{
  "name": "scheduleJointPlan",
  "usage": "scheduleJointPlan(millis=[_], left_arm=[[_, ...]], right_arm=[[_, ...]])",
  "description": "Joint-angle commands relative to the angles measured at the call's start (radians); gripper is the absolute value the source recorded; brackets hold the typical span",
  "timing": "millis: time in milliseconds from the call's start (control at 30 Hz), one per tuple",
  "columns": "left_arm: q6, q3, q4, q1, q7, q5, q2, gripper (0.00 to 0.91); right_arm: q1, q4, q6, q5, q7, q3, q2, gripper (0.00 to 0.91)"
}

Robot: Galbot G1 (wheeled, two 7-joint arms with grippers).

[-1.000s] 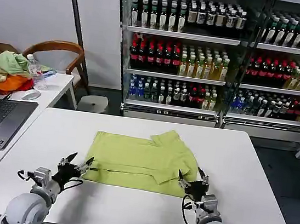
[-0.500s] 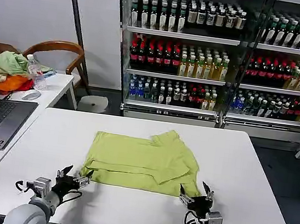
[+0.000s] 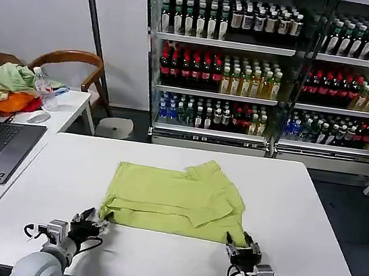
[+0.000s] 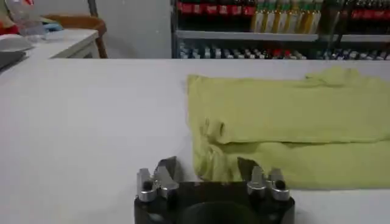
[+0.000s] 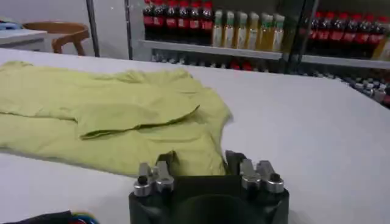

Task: Fold and organize the clothes.

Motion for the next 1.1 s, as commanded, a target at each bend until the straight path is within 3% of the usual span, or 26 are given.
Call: scheduleJointPlan(millis=[33, 467, 767, 1100], left_arm=[[-0.004, 0.015, -0.002, 0.009, 0.005, 0.016, -0.001, 0.04], [-0.03, -0.096, -0.162, 0.247, 0.056, 0.084, 0.033, 0.03], [-0.088, -0.199, -0.239, 0.451, 0.056, 0.109, 0.044, 0.03], [-0.062, -0.206, -0.29, 0.51, 0.035, 0.154, 0.032, 0.03]], right_arm=[[-0.006, -0.002, -0.012, 0.037, 0.009, 0.0, 0.001, 0.0], [-0.205, 0.161, 0.039, -0.098, -0.024, 0.023, -0.039, 0.0], [-0.338, 0.23, 0.074, -0.133, -0.024, 0.029, -0.064, 0.0], [-0.381, 0.248, 0.081, -0.162, -0.02, 0.042, -0.084, 0.0]])
